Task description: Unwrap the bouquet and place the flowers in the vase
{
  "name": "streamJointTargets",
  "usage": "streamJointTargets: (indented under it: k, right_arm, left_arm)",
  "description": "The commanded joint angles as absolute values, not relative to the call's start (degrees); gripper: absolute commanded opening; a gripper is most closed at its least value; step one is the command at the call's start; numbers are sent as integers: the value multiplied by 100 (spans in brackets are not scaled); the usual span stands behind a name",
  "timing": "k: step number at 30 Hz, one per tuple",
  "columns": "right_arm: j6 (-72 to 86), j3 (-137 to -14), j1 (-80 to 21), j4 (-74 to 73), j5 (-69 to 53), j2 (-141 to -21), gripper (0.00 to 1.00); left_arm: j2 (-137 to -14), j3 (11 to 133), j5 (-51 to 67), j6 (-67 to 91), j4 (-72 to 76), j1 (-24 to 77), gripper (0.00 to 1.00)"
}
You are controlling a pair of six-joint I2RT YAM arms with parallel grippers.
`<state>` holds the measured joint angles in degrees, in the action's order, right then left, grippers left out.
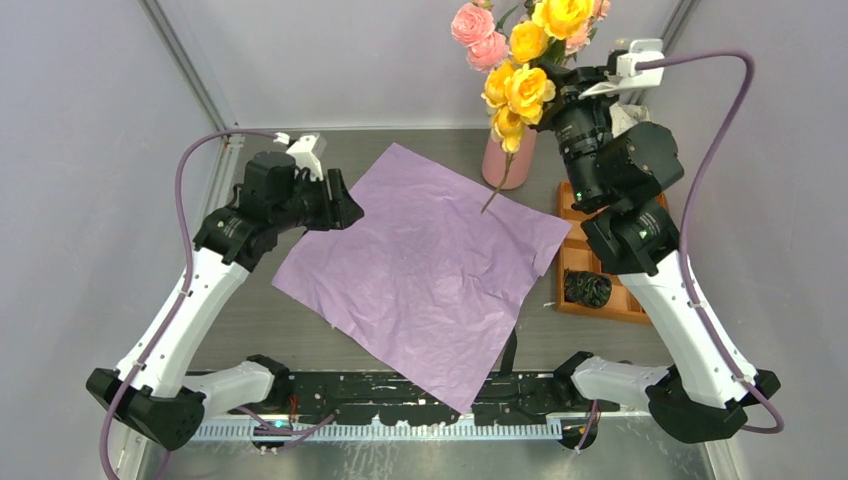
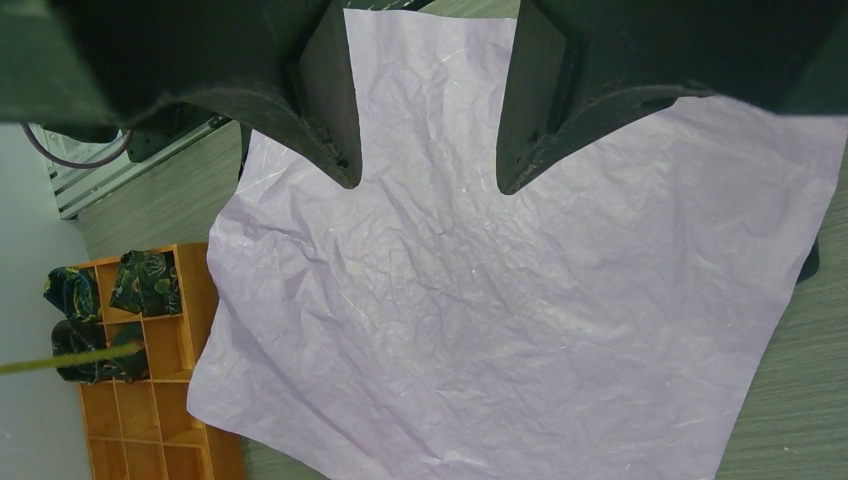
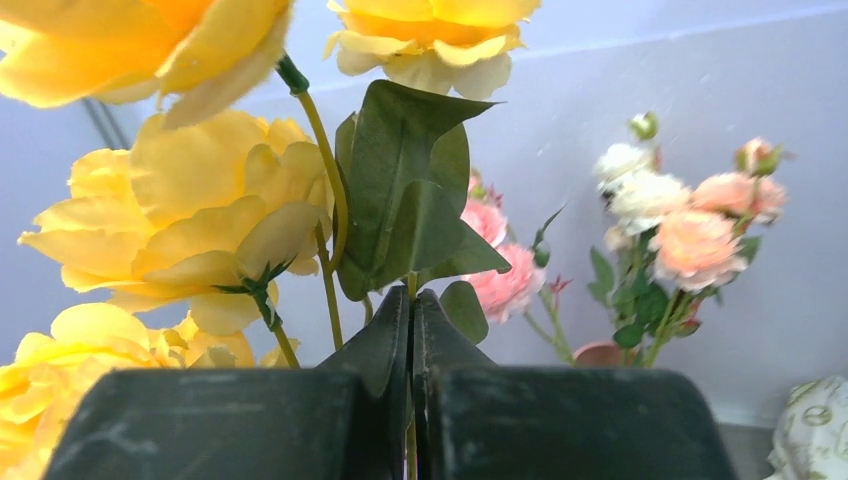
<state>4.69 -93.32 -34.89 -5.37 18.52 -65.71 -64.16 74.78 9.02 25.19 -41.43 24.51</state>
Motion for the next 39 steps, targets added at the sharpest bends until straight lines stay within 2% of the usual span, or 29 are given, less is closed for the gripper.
streamJointTargets:
  k: [1,9,13,23,29,39]
  right_arm:
    - [-436,-9494,-3522,573,2459,-6443,1]
    - [-1829,-9632,-3524,2384,3051,-7091,1]
    - [-2329,-10412,-3475,2776,3197,-7891,1]
    - [-2818,-12214,-3257,2745,3237,-9545,1]
    - [-3056,-12364,-3065,2827,3241,-9869,1]
    - [-1983,-12757,-2304,2295,3119,-10170,1]
  left_arm:
    - [-6397,7504,941,2529,-3881,2426,53]
    - [-6407,7507,926,2549,-3840,2426,53]
    - [-6436,7506,948,2594,-3808,2426,53]
    - [-6420,7376,1071,2716,-3737,2427,53]
    - [-6399,7225,1042,2757,-3654,2426,53]
    - [-6378,7155,1025,2739,-3665,2426,53]
